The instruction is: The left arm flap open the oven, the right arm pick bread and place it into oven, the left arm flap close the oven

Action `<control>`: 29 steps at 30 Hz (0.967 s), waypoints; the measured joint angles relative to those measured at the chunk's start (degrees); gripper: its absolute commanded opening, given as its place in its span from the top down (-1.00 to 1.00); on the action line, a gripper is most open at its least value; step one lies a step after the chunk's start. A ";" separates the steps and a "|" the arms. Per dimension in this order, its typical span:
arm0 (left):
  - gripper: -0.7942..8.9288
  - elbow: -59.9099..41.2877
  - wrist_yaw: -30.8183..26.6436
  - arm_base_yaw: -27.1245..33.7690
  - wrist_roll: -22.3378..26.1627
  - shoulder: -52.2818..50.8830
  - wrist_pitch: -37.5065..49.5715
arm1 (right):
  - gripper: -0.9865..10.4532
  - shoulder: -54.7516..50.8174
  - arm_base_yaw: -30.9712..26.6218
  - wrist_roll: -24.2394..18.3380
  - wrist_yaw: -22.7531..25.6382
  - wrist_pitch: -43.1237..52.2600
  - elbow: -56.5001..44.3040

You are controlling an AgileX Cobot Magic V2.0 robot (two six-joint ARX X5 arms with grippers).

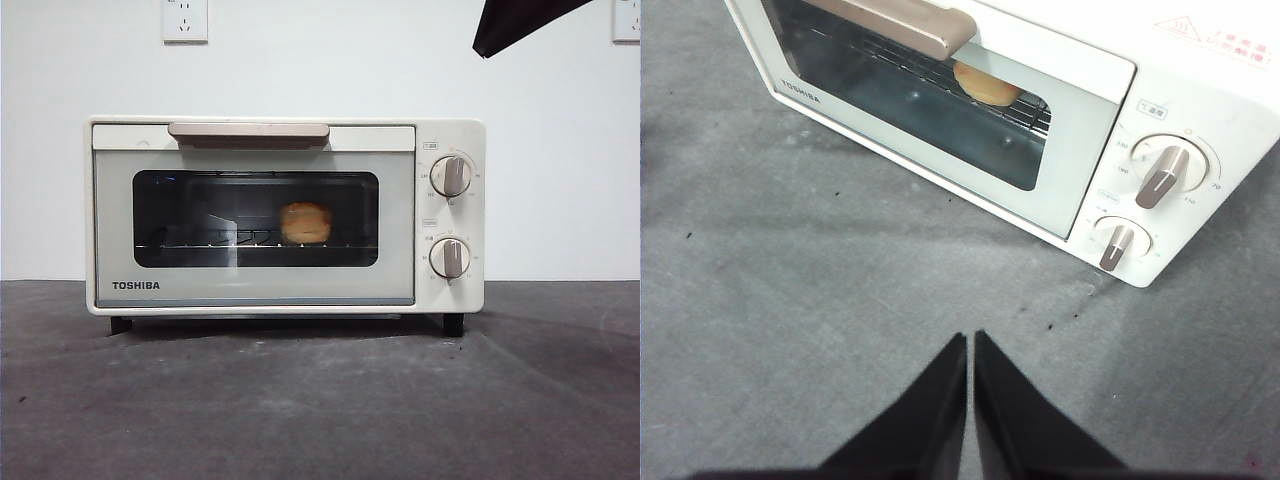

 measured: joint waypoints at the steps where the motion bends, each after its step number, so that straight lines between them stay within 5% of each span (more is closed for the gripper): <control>1: 0.80 0.00 0.00 0.00 0.00 0.00 0.00 | 0.82 0.00 0.00 0.00 0.00 0.00 0.00; 8: 0.80 0.00 0.00 0.00 0.00 0.00 0.00 | 0.82 -1.03 -3.89 -0.07 0.57 0.00 -0.02; 16: 0.80 0.00 0.00 0.00 0.00 0.00 0.02 | 0.82 -11.21 -19.02 -0.92 -9.09 4.98 -3.02; 29: 0.80 0.00 0.00 0.00 0.00 0.00 0.02 | 0.82 -36.15 -43.91 -5.18 -15.10 30.21 -29.86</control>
